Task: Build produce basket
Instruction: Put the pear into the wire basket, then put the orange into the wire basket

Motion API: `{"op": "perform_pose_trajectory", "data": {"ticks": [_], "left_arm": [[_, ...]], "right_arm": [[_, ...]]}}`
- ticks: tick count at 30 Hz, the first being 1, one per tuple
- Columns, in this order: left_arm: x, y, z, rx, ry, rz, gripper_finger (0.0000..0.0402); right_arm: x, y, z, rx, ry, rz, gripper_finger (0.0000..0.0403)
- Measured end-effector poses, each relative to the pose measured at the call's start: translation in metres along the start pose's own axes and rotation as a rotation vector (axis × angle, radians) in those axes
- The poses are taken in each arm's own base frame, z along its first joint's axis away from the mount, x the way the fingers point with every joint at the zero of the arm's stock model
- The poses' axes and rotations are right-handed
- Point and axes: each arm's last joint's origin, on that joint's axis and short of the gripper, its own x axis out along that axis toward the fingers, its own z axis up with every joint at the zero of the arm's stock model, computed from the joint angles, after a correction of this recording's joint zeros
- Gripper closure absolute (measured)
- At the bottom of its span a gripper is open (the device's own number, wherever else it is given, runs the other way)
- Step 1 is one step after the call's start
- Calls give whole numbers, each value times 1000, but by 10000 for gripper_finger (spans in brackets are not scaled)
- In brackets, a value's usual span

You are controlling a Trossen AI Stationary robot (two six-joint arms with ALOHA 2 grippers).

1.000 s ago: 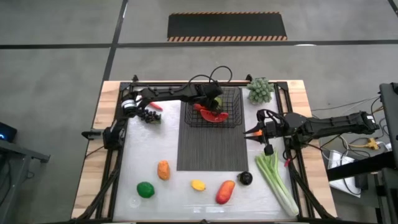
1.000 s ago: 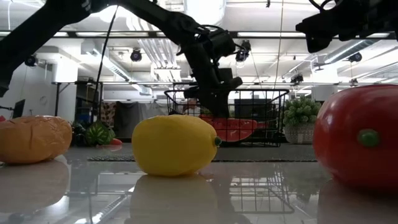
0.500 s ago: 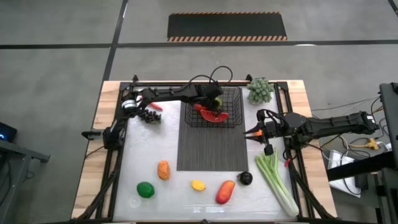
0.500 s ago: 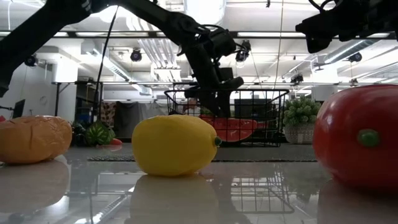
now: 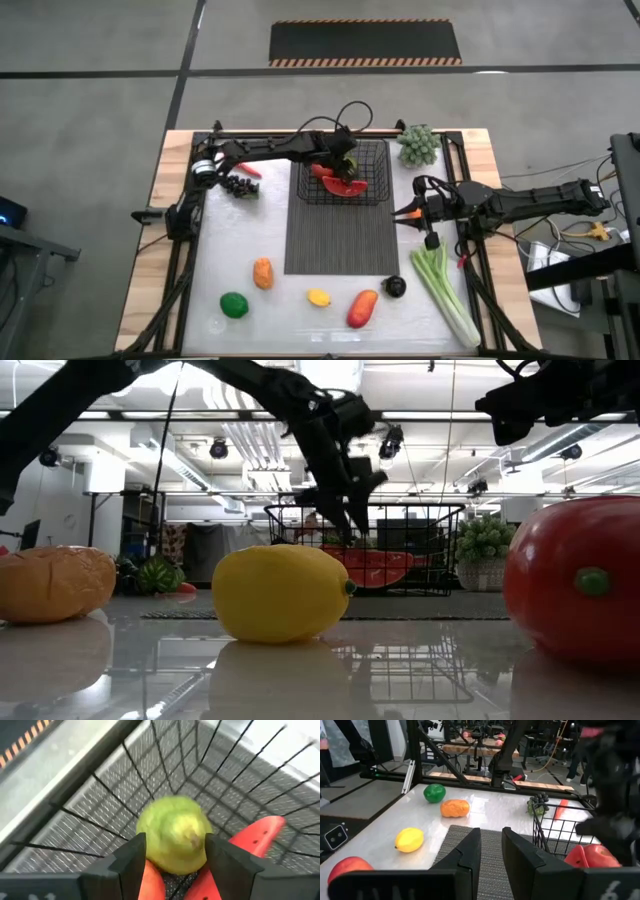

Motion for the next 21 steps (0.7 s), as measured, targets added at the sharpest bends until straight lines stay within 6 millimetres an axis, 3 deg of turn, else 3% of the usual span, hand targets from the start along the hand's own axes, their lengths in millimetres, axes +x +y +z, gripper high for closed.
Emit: {"op": "perform_pose_trajectory", "data": {"ticks": [6, 10, 16, 21], "left_arm": [[-38, 4, 10, 21, -51, -17, 217], [-74, 2, 13, 51, -91, -40, 217], [-125, -32, 0, 216, -190, -136, 217], [-149, -63, -28, 327, -263, -227, 217]], "right_arm": [[0, 0, 0, 4, 0, 0, 337], [0, 0, 0, 23, 1, -1, 337], [1, 0, -2, 80, 19, -1, 337], [6, 0, -6, 144, 51, -1, 337]]}}
